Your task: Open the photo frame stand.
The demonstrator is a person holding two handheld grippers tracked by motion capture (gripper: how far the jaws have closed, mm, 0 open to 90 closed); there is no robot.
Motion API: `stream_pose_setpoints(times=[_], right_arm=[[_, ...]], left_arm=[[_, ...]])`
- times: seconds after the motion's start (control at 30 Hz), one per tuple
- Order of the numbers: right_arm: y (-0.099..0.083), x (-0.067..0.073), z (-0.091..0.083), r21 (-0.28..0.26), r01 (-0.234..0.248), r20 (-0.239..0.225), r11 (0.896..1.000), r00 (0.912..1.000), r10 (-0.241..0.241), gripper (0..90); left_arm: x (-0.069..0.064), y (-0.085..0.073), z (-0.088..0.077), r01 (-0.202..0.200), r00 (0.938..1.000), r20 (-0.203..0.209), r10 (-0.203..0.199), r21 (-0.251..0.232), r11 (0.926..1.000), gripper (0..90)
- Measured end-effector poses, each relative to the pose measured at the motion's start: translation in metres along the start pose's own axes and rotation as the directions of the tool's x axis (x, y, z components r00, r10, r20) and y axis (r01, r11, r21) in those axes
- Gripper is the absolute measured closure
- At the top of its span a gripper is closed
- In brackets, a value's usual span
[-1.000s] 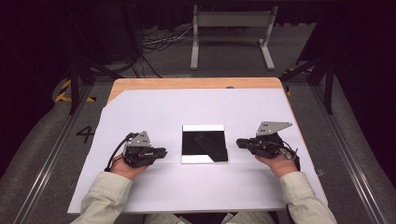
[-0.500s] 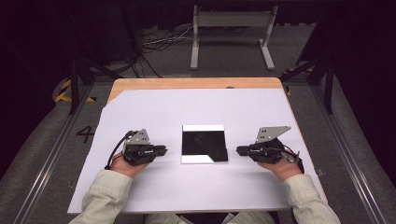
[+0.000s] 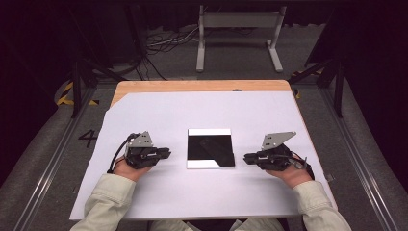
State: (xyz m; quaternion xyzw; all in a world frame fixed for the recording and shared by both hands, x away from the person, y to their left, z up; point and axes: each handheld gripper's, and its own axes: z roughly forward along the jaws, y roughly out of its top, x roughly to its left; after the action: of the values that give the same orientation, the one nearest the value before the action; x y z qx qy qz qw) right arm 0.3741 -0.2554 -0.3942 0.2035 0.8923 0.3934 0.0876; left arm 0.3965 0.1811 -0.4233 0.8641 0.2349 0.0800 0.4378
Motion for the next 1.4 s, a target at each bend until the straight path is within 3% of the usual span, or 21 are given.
stream_pose_setpoints(times=[0.2,0.77,1.4], right_arm=[[0.003,0.002,0.006,0.076,0.002,0.009,0.997,1.0,-0.003,80.8],[0.005,0.006,0.027,0.208,-0.002,-0.001,0.978,1.0,0.003,80.4],[0.011,0.008,0.045,0.277,0.006,-0.027,0.961,0.9996,0.001,84.0]], left_arm=[[0.0,-0.001,0.001,0.007,1.0,0.004,-0.007,0.008,0.9999,79.7],[-0.001,-0.004,0.001,0.013,0.9999,0.003,-0.013,0.026,0.9996,79.4],[-0.003,-0.011,-0.003,0.03,0.9995,-0.013,-0.029,0.044,0.9986,77.0]])
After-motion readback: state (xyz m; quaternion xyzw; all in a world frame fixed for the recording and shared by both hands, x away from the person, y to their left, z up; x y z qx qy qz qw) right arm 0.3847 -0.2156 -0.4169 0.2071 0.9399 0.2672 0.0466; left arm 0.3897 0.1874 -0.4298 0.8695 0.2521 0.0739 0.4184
